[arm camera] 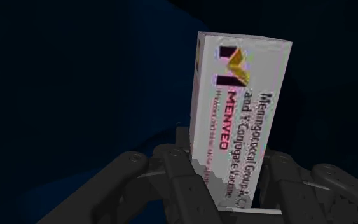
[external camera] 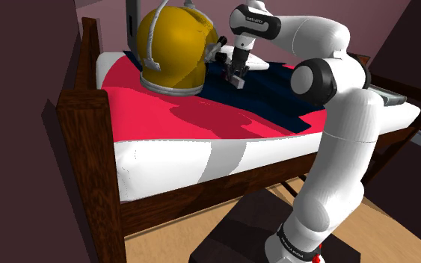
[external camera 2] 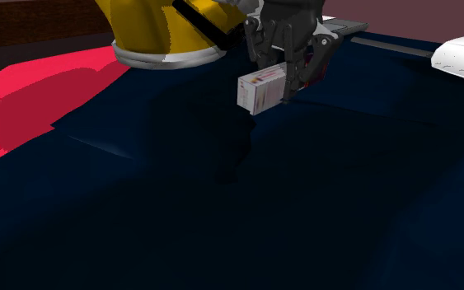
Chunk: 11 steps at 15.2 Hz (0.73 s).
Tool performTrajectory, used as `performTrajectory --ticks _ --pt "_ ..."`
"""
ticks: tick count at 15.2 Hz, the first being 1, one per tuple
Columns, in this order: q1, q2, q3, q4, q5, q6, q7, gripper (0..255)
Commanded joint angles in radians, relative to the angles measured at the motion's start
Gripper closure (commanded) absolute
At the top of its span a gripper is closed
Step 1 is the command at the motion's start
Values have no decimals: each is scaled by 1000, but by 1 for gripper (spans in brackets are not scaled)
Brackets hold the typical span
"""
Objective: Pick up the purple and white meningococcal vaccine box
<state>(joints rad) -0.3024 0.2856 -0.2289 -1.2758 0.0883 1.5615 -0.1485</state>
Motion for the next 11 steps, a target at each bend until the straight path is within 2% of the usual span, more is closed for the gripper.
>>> performTrajectory --ticks 1,4,11 --pt "0 1 0 0 0 0 0 255" --pt "-3 12 0 44 3 -34 0 255" --pt "-20 70 -1 229 17 -161 0 255"
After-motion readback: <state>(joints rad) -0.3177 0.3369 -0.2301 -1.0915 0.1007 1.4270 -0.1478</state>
